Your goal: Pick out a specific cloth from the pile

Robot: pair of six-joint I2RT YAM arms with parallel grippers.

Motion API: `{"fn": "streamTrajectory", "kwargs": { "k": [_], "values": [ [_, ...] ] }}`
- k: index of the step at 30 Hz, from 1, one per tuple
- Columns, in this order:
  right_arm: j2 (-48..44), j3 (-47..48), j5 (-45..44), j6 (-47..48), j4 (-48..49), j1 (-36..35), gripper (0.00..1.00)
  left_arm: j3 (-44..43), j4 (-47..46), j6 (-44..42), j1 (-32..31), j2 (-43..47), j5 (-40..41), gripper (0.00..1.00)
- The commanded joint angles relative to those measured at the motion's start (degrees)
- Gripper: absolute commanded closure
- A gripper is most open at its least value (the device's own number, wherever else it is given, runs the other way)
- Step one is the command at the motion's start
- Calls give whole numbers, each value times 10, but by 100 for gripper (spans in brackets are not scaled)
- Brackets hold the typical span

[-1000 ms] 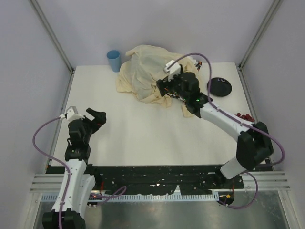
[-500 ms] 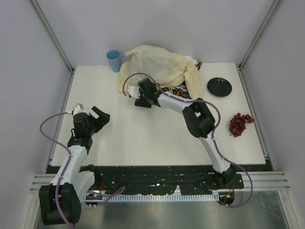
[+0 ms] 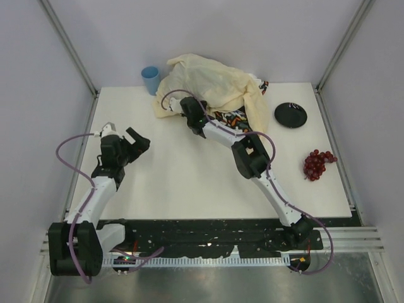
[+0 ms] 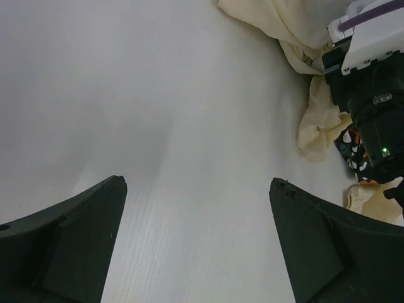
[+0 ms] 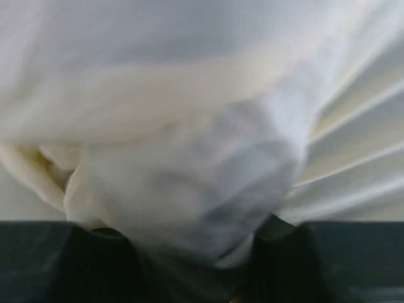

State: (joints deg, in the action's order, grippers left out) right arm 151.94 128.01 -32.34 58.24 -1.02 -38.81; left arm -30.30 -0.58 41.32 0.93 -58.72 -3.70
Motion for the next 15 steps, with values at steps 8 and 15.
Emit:
{"fn": "streamTrajectory", "kwargs": {
  "k": [8, 15],
  "values": [
    [-147, 127, 2, -249, 155, 114, 76, -220, -29, -49, -102, -211, -7, 0],
    [-112, 172, 81, -391, 97, 204, 80, -337, -43, -41, -121, -338, -46, 0]
  ]
}}
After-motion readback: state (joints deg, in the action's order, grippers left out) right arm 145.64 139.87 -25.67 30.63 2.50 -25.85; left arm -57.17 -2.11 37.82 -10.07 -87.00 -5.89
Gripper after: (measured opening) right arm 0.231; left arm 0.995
